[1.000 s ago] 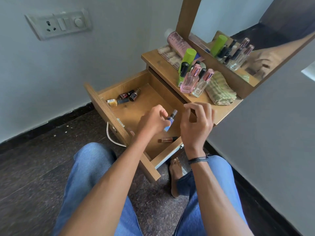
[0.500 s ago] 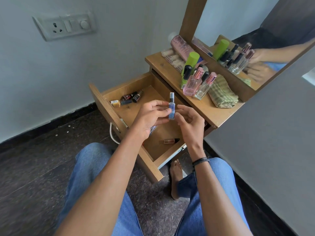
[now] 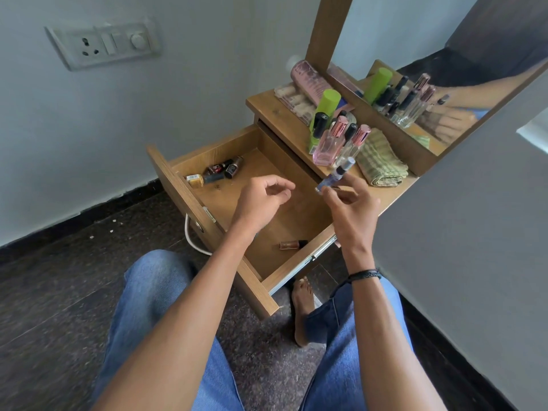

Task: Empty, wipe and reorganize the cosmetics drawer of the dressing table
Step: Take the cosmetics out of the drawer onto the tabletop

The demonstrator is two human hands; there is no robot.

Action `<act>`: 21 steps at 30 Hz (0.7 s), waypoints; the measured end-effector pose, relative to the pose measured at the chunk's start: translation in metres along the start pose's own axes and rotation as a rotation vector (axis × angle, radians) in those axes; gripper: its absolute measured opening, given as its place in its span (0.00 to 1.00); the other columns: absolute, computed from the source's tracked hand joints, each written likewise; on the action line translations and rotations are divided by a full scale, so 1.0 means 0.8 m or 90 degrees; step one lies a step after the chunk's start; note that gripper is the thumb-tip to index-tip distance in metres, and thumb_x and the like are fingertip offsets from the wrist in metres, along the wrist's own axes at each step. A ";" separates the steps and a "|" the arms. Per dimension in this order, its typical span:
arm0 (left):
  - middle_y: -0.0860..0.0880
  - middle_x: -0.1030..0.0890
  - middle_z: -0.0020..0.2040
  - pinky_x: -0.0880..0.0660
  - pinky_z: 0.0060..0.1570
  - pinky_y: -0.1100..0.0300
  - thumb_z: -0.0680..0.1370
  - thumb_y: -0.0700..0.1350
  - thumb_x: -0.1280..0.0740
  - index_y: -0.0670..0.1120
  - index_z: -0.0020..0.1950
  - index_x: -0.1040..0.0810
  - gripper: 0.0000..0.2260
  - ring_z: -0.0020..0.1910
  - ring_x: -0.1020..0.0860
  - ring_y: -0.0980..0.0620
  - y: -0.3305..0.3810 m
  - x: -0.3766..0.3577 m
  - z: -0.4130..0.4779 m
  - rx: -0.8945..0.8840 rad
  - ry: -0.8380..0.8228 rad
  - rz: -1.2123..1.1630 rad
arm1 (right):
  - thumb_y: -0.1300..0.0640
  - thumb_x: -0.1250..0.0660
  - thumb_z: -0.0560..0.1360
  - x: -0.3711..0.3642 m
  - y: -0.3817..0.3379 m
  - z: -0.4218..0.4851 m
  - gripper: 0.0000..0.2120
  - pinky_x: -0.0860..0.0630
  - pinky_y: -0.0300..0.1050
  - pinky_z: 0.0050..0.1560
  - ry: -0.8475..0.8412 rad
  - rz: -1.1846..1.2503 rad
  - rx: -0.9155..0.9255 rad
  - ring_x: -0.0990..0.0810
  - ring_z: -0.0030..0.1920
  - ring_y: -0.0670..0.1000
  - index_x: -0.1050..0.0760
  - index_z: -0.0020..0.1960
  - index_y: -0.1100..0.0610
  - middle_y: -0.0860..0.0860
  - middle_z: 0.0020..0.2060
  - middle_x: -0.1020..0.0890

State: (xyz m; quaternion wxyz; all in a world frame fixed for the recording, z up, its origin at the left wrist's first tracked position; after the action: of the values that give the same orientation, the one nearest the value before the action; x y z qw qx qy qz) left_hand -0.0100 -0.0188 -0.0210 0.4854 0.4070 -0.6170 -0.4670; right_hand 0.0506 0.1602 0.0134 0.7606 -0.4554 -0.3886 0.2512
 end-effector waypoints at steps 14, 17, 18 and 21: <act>0.46 0.32 0.70 0.27 0.57 0.45 0.78 0.36 0.33 0.48 0.67 0.28 0.19 0.65 0.28 0.41 -0.030 -0.017 -0.016 0.100 -0.096 0.644 | 0.57 0.25 0.75 0.023 0.009 0.028 0.14 0.22 0.35 0.50 0.183 -0.147 -0.023 0.18 0.43 0.43 0.20 0.59 0.54 0.43 0.46 0.16; 0.45 0.30 0.68 0.26 0.51 0.47 0.79 0.37 0.33 0.48 0.65 0.27 0.16 0.62 0.25 0.41 -0.031 -0.015 -0.015 0.093 -0.085 0.658 | 0.58 0.25 0.75 0.024 0.012 0.027 0.14 0.21 0.37 0.52 0.204 -0.151 -0.039 0.18 0.44 0.40 0.21 0.59 0.52 0.40 0.45 0.18; 0.44 0.30 0.67 0.25 0.51 0.48 0.79 0.37 0.33 0.48 0.65 0.27 0.15 0.61 0.25 0.41 -0.032 -0.015 -0.015 0.094 -0.083 0.658 | 0.58 0.25 0.75 0.025 0.012 0.026 0.14 0.22 0.36 0.52 0.206 -0.152 -0.039 0.19 0.44 0.40 0.21 0.60 0.52 0.39 0.45 0.18; 0.43 0.29 0.65 0.22 0.53 0.46 0.78 0.37 0.31 0.47 0.64 0.27 0.16 0.60 0.25 0.41 -0.035 -0.015 -0.014 0.096 -0.078 0.641 | 0.60 0.26 0.75 0.026 0.014 0.024 0.15 0.23 0.31 0.49 0.214 -0.128 -0.022 0.19 0.42 0.39 0.22 0.61 0.53 0.42 0.48 0.18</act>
State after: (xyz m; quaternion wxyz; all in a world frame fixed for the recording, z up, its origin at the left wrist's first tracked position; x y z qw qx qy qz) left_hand 0.0048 -0.0162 -0.0495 0.5825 0.0654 -0.7958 -0.1524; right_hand 0.0467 0.1900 0.0166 0.8280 -0.4628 -0.3042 0.0878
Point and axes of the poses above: each hand's wrist, its own z-axis towards the middle knuckle, its own x-axis out of the back of the hand, y = z × x, the point moved 5 cm from there along z, towards the middle knuckle
